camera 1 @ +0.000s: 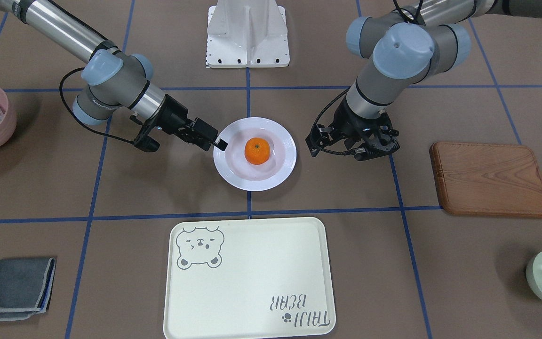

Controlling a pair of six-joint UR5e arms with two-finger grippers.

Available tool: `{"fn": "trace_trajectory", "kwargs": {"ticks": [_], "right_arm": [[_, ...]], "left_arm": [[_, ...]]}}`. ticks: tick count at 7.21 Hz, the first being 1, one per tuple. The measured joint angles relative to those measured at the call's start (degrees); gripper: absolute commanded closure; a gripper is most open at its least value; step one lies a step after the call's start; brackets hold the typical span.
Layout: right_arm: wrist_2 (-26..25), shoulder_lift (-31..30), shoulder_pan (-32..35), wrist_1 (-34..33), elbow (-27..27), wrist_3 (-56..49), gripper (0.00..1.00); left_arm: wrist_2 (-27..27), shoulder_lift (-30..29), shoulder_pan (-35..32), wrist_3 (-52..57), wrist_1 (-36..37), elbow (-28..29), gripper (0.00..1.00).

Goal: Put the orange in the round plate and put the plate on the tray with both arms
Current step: 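Move the right gripper to the plate rim nearest it and grasp it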

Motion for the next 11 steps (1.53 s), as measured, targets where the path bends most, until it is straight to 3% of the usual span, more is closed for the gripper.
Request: {"fn": "trace_trajectory", "kwargs": {"ticks": [3,6,9,11], "right_arm": [[-3.1,0.2,-2.8,0.0,-1.2,-0.3,0.04],[-5.9,1.0,-4.4,-0.2,-1.8,-0.3,0.22],[-8.3,1.4,-6.0,-0.2,-2.2,-0.1,0.85],[-8.5,1.4,-6.1,0.0,-1.9,0.0,1.0]], "left_arm": [[0.1,0.1,0.0,0.0,0.0,0.0,0.02],[0.1,0.2,0.0,-0.1,0.0,0.0,0.02],[0.1,0.2,0.0,-0.1,0.1,-0.2,0.02],[0.1,0.2,0.0,-0.1,0.2,-0.3,0.02]]}}
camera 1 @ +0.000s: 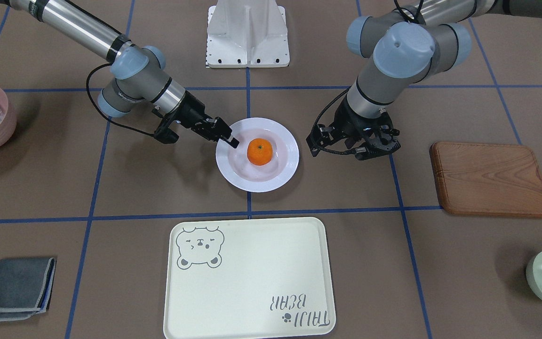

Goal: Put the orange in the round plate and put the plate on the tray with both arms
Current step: 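Slide the plate with the right gripper onto the bear-printed cream tray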

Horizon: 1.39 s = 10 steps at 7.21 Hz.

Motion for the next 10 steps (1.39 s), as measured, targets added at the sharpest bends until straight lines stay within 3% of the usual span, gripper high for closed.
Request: {"fn": "trace_trajectory", "kwargs": {"ticks": [4,7,10], "right_arm": [[-1.1,0.0,0.3,1.9,1.2,0.8,1.0],[-7.1,-0.1,0.4,6.1,1.5,3.0,1.0],[-16.7,0.1,-0.1,6.3,1.9,6.0,1.0]], "left_arm": [[0.0,0.0,0.0,0.0,0.0,-0.4,0.02],[-0.3,0.0,-0.9,0.1,0.0,-1.8,0.02],[-2.2,1.9,-3.2,0.2,-0.2,-4.2,0.02]]}}
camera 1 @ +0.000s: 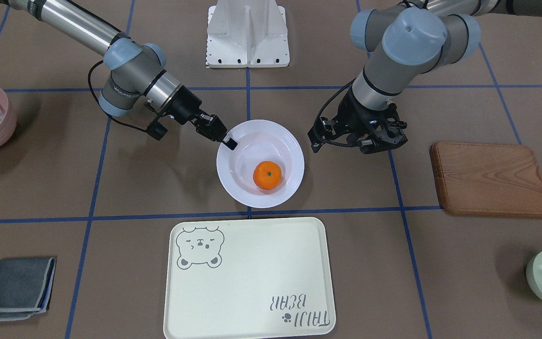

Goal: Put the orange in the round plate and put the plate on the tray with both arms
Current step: 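Slide the plate with the right gripper onto the bear-printed cream tray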

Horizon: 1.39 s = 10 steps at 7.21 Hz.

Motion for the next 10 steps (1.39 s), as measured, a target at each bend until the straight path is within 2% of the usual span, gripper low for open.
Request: {"fn": "trace_trajectory", "kwargs": {"ticks": [2,5,6,10], "right_arm": [[-8.9,2.4,-0.6,-4.4,-0.3,2.7,1.0],[-19.5,10.8,-0.4,-28.2,-1.2,14.0,1.0],[-21.2,13.5,0.1,-32.9,-4.0,18.4,1.0],[-22.2,22.8,2.8,-35.7,-17.9,29.9,1.0]], "left_arm": [[-0.4,2.9,-1.0,0.0,-0.1,-2.7,0.02],[-0.4,4.4,-1.2,0.0,0.0,-4.2,0.02],[-0.4,4.5,-1.2,0.0,0.0,-4.3,0.02],[-0.3,4.6,-1.1,0.0,-0.1,-4.5,0.02]]}}
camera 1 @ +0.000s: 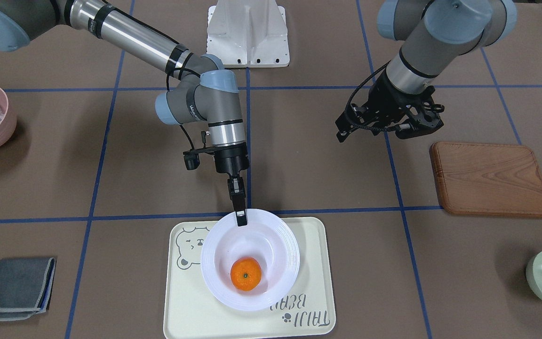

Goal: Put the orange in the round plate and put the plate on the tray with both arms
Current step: 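Slide the plate with the right gripper onto the bear-printed cream tray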

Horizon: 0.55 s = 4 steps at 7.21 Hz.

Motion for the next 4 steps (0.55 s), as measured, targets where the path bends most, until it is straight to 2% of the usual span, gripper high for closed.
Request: {"fn": "trace_trajectory", "kwargs": {"ticks": [1,2,3,4], "right_arm": [[0.1,1.4,0.4,0.0,-2.0,0.8,0.89],[0.2,2.1,0.6,0.0,-3.2,1.1,0.35],[0.3,2.7,0.6,0.0,-4.1,1.2,0.0],[0.4,3.0,0.7,-0.1,-4.6,1.2,0.0]], "left_arm": [[0.0,0.0,0.0,0.0,0.0,0.0,0.02],[0.1,0.0,0.0,0.0,0.0,0.0,0.02],[0.1,0.0,0.1,0.0,0.1,0.0,0.02],[0.1,0.0,0.1,0.0,0.1,0.1,0.02]]}}
